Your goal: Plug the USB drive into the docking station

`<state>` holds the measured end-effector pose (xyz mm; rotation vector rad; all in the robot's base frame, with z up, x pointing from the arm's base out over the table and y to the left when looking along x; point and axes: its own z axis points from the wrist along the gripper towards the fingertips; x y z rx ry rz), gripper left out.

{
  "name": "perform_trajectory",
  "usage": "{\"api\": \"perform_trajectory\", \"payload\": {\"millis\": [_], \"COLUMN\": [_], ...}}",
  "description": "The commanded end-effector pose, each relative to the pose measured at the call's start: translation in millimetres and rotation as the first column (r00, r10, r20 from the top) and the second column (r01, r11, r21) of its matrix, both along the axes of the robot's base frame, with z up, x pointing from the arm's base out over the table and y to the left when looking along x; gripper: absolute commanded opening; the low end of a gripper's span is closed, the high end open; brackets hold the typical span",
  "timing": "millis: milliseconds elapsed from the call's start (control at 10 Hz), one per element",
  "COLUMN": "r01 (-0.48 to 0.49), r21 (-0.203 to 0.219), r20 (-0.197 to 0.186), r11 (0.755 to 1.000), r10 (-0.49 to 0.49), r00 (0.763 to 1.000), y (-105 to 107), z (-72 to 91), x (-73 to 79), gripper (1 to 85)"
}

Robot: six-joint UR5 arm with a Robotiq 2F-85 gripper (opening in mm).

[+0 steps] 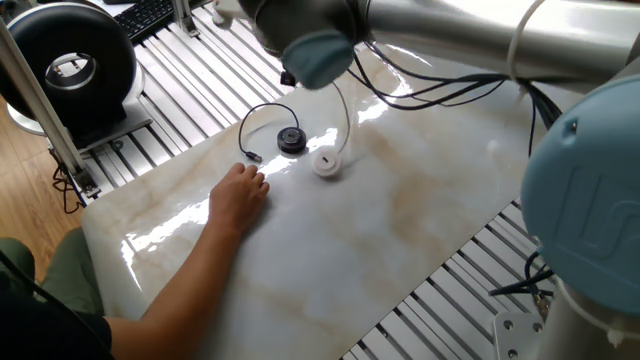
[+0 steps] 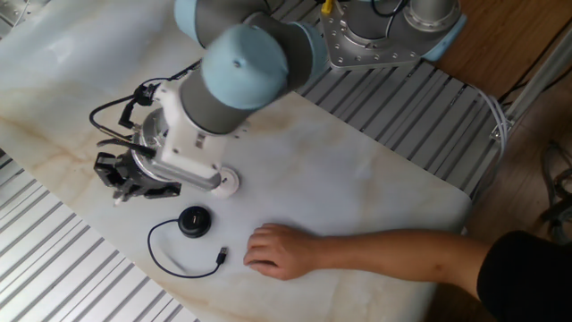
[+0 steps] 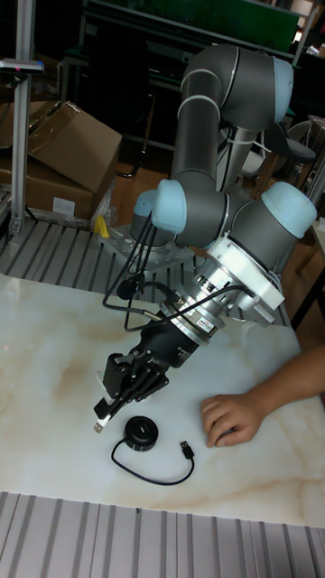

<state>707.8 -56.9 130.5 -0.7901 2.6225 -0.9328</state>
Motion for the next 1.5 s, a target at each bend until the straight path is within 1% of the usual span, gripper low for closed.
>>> {"api": "perform_trajectory", "payload": {"millis": [0, 100, 200, 300, 400, 500, 600, 700, 800, 1000, 1100, 1200, 1300, 1400], "r01": [0.002, 0.003, 0.0, 0.006, 0.007, 0.007, 0.011, 0.043, 0.063, 0.089, 0.108, 0.131, 0.151, 0.174], "r21": [-0.091, -0.093, -0.132, -0.132, -0.13, -0.138, -0.112, 0.003, 0.042, 0.102, 0.139, 0.2, 0.264, 0.308], "r20": [0.085, 0.091, 0.109, 0.117, 0.118, 0.118, 0.1, 0.05, 0.02, -0.054, -0.084, -0.124, -0.168, -0.217], "r11": [0.996, 0.996, 0.991, 0.991, 0.991, 0.99, 0.994, 0.999, 0.997, 0.991, 0.984, 0.971, 0.953, 0.935], "r10": [0.005, 0.005, 0.015, 0.01, 0.009, 0.01, 0.0, -0.043, -0.064, -0.084, -0.097, -0.108, -0.109, -0.109], "r00": [0.996, 0.996, 0.994, 0.993, 0.993, 0.993, 0.995, 0.998, 0.998, 0.995, 0.992, 0.986, 0.98, 0.97], "y": [-11.2, -11.4, -17.4, -18.1, -17.8, -19.1, -15.9, -0.3, 5.7, 16.5, 23.0, 33.8, 44.1, 49.6], "z": [19.0, 19.1, 26.8, 28.0, 27.6, 28.7, 22.4, 0.5, -7.3, -18.9, -24.7, -33.0, -40.2, -42.7], "x": [10.9, 12.3, 16.4, 17.2, 17.2, 17.1, 13.1, 0.4, -7.5, -22.6, -29.6, -37.5, -44.5, -53.7], "gripper": [1.3, 1.3, 1.3, 1.3, 1.3, 1.3, 1.3, 1.3, 1.3, 1.3, 1.3, 1.3, 1.3, 1.3]}}
